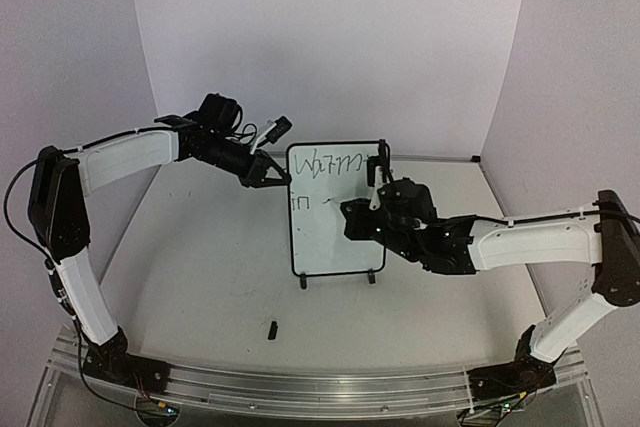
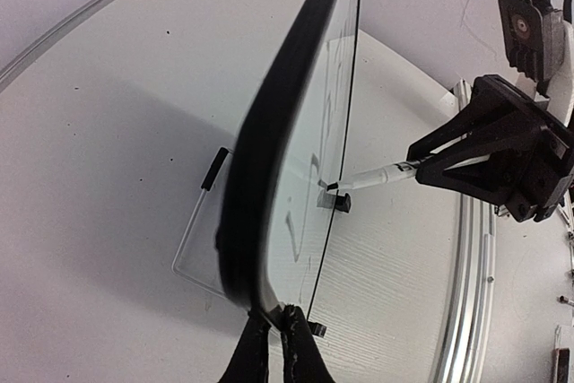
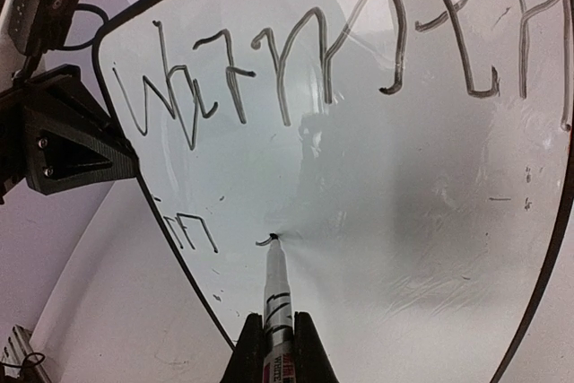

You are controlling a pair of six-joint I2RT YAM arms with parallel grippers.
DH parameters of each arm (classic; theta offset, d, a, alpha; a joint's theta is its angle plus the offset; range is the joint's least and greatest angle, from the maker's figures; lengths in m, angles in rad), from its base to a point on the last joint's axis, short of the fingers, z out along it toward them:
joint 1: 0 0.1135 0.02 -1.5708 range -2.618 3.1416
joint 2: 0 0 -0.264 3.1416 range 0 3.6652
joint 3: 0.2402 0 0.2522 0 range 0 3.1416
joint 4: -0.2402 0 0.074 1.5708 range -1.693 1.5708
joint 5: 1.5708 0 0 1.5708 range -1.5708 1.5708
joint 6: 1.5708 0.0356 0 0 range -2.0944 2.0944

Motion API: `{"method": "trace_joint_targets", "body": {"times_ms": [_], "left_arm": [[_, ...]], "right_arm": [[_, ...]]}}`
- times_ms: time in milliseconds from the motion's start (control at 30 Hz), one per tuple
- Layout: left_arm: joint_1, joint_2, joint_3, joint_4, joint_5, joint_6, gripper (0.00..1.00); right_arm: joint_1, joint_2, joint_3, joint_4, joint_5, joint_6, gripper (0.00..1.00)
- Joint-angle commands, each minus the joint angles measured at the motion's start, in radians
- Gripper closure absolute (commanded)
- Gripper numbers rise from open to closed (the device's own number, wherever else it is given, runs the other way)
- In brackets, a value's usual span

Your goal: Write a sentence on the whiteboard

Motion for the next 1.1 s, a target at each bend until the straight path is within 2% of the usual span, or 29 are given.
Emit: {"method": "trace_joint_targets", "body": {"times_ms": [0, 633, 1067], "left_arm": [[-0.004, -0.024, -0.014, -0.047, -0.049, 0.064, 1.0], [-0.004, -0.023, -0.014, -0.047, -0.05, 0.065, 1.0], [-0.004, -0.022, -0.012, -0.047, -0.048, 0.065, 1.0]], "right_arm": [[-0.007, -0.022, 0.034, 0.007, 0.044, -0.023, 1.0], [-0.007, 0.039, 0.066, 0.047, -0.013, -0.027, 1.0], [-0.007, 0.032, 0.0, 0.023, -0.032, 0.047, 1.0]]}}
